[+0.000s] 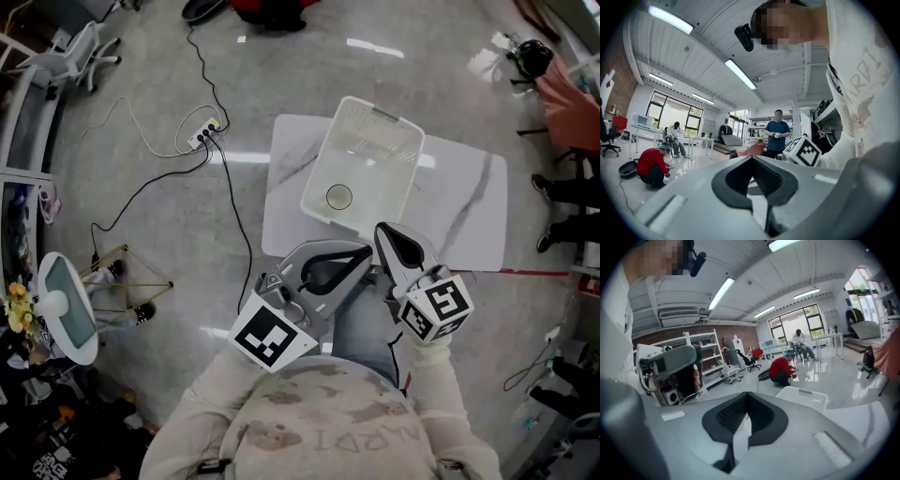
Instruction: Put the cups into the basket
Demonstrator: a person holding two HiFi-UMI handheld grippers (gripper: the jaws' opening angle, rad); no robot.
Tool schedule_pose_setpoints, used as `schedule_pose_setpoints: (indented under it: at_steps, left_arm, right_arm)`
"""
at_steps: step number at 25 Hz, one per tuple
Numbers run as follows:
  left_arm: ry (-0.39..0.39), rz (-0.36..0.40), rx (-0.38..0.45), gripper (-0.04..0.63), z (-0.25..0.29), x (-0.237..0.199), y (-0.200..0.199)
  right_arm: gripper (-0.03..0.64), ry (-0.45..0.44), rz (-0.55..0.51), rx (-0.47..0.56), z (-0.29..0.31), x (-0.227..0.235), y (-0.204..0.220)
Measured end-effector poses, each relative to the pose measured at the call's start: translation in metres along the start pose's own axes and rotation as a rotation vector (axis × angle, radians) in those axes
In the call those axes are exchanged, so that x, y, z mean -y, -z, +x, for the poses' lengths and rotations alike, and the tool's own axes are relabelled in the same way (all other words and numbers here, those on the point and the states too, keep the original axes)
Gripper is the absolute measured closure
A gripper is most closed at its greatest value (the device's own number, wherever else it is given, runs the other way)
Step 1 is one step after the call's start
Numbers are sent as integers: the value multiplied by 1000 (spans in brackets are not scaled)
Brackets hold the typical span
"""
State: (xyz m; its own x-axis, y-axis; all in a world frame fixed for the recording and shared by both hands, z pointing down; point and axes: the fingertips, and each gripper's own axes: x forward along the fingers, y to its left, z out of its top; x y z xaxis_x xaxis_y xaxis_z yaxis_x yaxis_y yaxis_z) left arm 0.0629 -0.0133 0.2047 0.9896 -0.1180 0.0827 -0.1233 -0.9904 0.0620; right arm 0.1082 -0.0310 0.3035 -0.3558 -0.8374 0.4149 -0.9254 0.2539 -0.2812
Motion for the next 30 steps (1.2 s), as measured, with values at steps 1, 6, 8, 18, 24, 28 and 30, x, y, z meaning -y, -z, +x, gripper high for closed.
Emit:
schedule_pose_setpoints:
  at_steps: [1, 6, 8, 18, 24, 28, 30]
  left_arm:
    - [7, 9, -2, 595, 1, 2, -4]
    - [34, 42, -2, 595, -2, 24, -25]
    - [39, 57, 9, 595, -4, 31, -34]
    - [16, 68, 53, 595, -25, 41, -55]
    - [-4, 58, 67, 595, -32, 45, -58]
    - [-2, 75, 56, 595, -36, 49, -59]
    - [-4, 80, 57, 595, -37, 52, -59]
  right_arm:
    - [591, -2, -4, 37, -11, -7, -8]
    - [591, -26, -27, 219, -67, -45, -43]
    - [591, -38, -40, 283, -84, -59, -58]
    - [592, -66, -81, 378, -109, -103, -77]
    - [592, -85, -72, 386, -111, -112, -76]
    - [592, -93, -77, 392, -114, -118, -78]
    - [592, -96, -77, 396, -116, -120, -77]
